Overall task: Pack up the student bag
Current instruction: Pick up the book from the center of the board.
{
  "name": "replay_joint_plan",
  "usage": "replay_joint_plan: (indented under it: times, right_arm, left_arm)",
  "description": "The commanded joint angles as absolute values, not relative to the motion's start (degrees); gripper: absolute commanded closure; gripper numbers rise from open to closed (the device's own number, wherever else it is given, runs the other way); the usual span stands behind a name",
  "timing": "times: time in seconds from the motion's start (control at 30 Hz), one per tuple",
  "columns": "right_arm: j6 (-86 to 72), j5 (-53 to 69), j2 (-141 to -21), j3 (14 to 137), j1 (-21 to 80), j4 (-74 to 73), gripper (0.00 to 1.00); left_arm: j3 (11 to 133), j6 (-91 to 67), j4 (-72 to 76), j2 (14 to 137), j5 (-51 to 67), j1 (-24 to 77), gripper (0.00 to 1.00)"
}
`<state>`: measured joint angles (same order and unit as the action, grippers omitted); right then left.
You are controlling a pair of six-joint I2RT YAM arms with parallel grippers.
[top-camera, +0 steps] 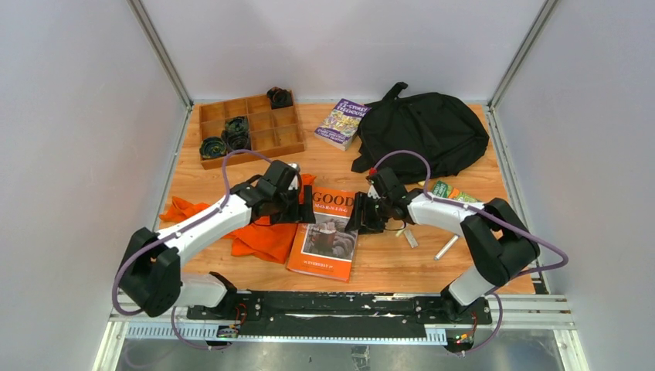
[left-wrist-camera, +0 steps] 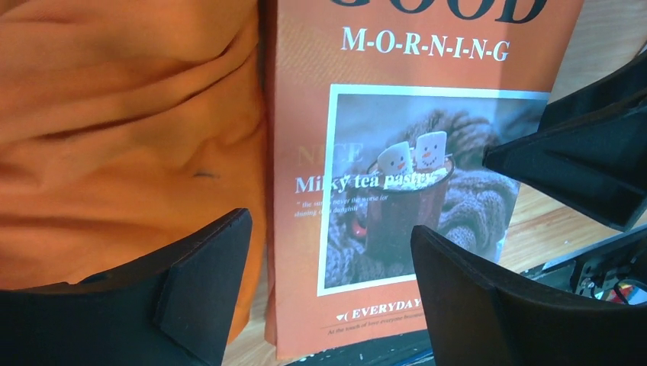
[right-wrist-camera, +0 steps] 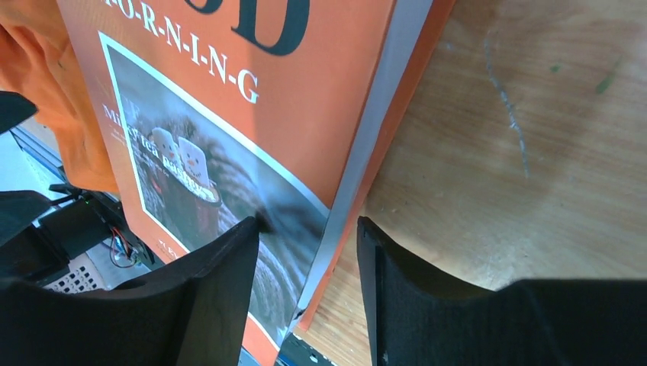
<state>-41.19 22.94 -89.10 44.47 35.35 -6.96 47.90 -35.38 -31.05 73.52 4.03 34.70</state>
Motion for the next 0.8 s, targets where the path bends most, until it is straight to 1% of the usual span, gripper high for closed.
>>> replay_joint_plan:
  times: [0.0,0.1,0.13,0.17,0.3,0.37,0.57,0.6,0.63,0.7,0.77]
  right_arm:
    - [-42.9,21.5,-90.1,43.2,33.5,-4.3,0.53]
    - [-44.3,21.9,-89.2,41.7,32.2,-3.4,0.88]
    - [-44.6,22.0,-88.4,40.8,31.7,-3.0,0.97]
    - [-44.7,21.9,-87.5,40.0,31.2,-3.0,1.00]
    - [-45.2,20.8,-82.5,35.4,29.3,-3.0,1.00]
    - [-46.2,19.7,-78.5,32.8,28.4,-3.1,1.00]
    - [-50.1,16.0,-67.5,25.4,26.6,-2.7,1.00]
    - [-50.4,15.7,-66.8,24.9,26.6,-2.8,0.99]
    - [-50.6,15.5,-66.5,24.6,26.6,-2.9,0.90]
    - [-50.9,15.4,-66.6,24.4,26.5,-3.4,0.62]
    - [-51.4,15.7,-67.1,23.9,26.5,-3.4,0.45]
  left_arm:
    - [50.0,-33.2,-28.3,77.6,7.6,34.6,0.17]
    - [49.7,-32.8,-27.6,79.2,9.3,34.7,0.18]
    - [49.7,-32.9,-27.5,79.0,9.9,34.7,0.18]
    - [49.5,-32.8,-27.2,78.8,10.3,34.6,0.18]
    - [49.5,-32.2,-25.9,77.3,11.3,34.7,0.18]
    - [49.8,-31.6,-25.8,77.1,12.0,34.7,0.16]
    - [51.3,-29.8,-24.5,78.7,17.8,35.0,0.15]
    - [51.3,-29.5,-24.1,79.1,18.2,35.1,0.15]
    - [51.4,-28.9,-24.0,79.9,18.7,35.1,0.15]
    - [52.6,-27.4,-25.2,81.7,19.1,35.1,0.15]
    - [53.3,-26.4,-25.5,83.3,19.7,35.1,0.15]
